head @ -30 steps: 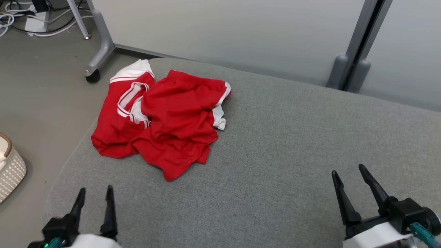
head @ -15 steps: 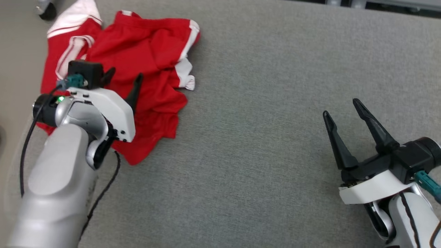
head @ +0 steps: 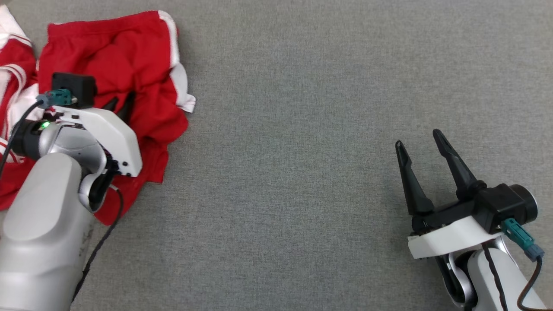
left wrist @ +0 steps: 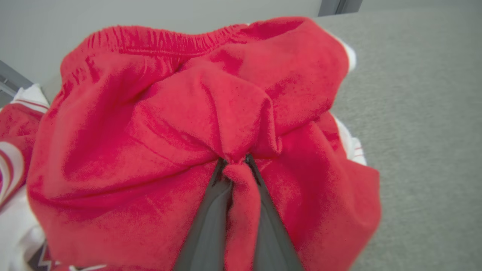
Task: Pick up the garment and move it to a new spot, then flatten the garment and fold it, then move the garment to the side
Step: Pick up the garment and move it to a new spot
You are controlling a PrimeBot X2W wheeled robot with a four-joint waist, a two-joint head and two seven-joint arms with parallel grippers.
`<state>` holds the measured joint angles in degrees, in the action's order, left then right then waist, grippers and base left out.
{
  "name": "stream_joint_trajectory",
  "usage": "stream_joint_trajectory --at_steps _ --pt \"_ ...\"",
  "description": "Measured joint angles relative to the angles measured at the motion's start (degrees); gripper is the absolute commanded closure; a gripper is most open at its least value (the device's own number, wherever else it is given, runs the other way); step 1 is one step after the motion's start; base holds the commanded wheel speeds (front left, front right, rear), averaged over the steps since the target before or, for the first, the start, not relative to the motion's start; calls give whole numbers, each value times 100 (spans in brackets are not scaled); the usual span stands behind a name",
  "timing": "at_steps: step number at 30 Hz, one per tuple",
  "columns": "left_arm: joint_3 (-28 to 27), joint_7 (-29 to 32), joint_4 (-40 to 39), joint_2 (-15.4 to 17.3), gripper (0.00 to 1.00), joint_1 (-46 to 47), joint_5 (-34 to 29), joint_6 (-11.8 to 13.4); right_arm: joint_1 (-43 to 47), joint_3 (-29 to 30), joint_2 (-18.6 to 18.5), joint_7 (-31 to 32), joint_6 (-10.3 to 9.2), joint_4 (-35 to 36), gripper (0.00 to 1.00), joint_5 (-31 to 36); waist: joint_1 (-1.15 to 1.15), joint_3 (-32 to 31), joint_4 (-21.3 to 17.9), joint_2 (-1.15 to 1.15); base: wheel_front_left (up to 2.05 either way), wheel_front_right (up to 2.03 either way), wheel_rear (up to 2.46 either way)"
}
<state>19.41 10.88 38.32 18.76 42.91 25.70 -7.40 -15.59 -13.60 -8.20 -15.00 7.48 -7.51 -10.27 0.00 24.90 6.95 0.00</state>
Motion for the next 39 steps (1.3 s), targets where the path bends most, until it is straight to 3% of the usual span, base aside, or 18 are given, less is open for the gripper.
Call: stream_joint_trajectory --at_steps 5,11,15,19,26,31,37,38,39 --pt "270 -166 -1299 -216 100 -460 527 -2 308 140 82 0 0 -35 0 4 0 -408 -39 0 0 0 0" --pt "567 197 -3164 -433 100 -1141 925 53 644 209 194 0 0 -37 0 23 1 -968 -194 0 0 0 0" --pt "899 525 -4020 -659 100 -1577 1082 144 776 219 238 0 0 -22 0 30 0 -1204 -513 0 0 0 0" --pt "1413 761 -4396 -1018 100 -1862 1294 142 824 263 276 0 0 -2 0 31 0 -1319 -918 0 0 0 0" --pt "2078 576 -3932 -1545 100 -1689 1471 146 923 411 400 0 0 -9 0 -5 0 -1277 -1601 0 0 0 0" --pt "2015 322 -2564 -1534 100 -1504 1262 501 1030 443 480 0 0 -44 0 -38 0 -1155 -1959 0 0 0 0" --pt "2360 -151 -921 -1449 100 -1469 880 312 1145 554 513 0 0 -94 0 -51 0 -1087 -2063 0 0 0 0" --pt "2401 -294 -767 -1471 93 -1443 860 268 1150 543 513 0 0 -108 0 -46 0 -1108 -2053 0 0 0 0" --pt "2410 -477 -661 -1503 55 -1432 858 258 1151 546 522 0 0 -120 0 -41 0 -1129 -2038 0 0 0 0"
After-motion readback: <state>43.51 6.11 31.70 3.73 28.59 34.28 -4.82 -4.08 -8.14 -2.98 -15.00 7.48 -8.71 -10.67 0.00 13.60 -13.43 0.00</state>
